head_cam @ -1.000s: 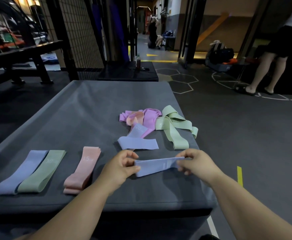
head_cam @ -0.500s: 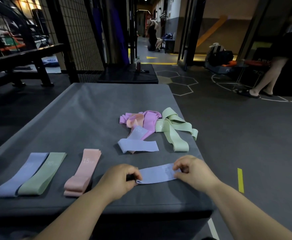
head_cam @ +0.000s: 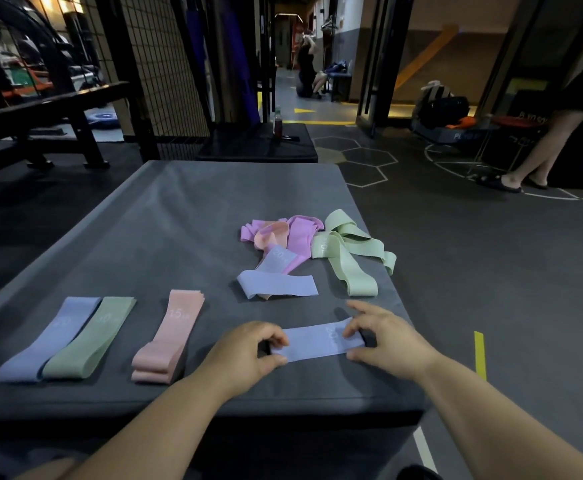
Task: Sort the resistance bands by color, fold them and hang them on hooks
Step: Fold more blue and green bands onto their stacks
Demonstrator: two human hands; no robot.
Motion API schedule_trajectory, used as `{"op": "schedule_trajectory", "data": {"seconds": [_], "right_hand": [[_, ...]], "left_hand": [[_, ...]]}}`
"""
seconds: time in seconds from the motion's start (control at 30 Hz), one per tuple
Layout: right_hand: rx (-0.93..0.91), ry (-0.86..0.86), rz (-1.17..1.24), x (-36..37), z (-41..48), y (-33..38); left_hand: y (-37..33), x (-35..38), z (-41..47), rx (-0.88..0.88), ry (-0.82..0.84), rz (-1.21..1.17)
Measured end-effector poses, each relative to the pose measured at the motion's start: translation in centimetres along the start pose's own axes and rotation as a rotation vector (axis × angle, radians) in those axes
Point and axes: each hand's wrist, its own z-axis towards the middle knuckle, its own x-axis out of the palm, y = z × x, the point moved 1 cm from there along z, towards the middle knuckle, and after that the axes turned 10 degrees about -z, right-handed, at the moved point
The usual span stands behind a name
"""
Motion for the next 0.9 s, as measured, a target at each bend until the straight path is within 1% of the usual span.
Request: {"op": "schedule_trajectory", "data": {"seconds": [0.17, 0.33, 0.43, 0.5, 0.63, 0.8, 0.9], "right_hand": [[-0.038, -0.023, -0.060, -0.1, 0.3, -0.2], [-0.014, -0.033, -0.081, 0.0, 0.1, -0.3], [-0.006, -0.003, -0.099, 0.0, 0.0, -0.3], [-0.017, 0.015, -0.146, 0.1, -0.1, -0.2], [-0.047, 0.052, -0.276, 0.3, -0.3, 0.2], [-0.079, 0.068, -0.423, 0.9, -1.0, 0.8], [-0.103, 0.078, -0.446, 1.6, -1.6, 0.7]], "left_hand": [[0.0, 0.0, -0.1, -0.002, 0.012, 0.049], [0.7, 0.3, 0.1, 0.005, 0.050, 0.034], [0.8, 0.4, 0.2, 0.034, 0.079, 0.117], [0.6, 0.6, 0.2, 0.073, 0.066, 0.166], [-0.6, 1.1, 0.2, 0.078, -0.002, 0.171], [-0.3, 1.8, 0.7, 0.105, -0.084, 0.319], [0.2, 2.4, 0.5, 0.162, -0.086, 0.282]]}}
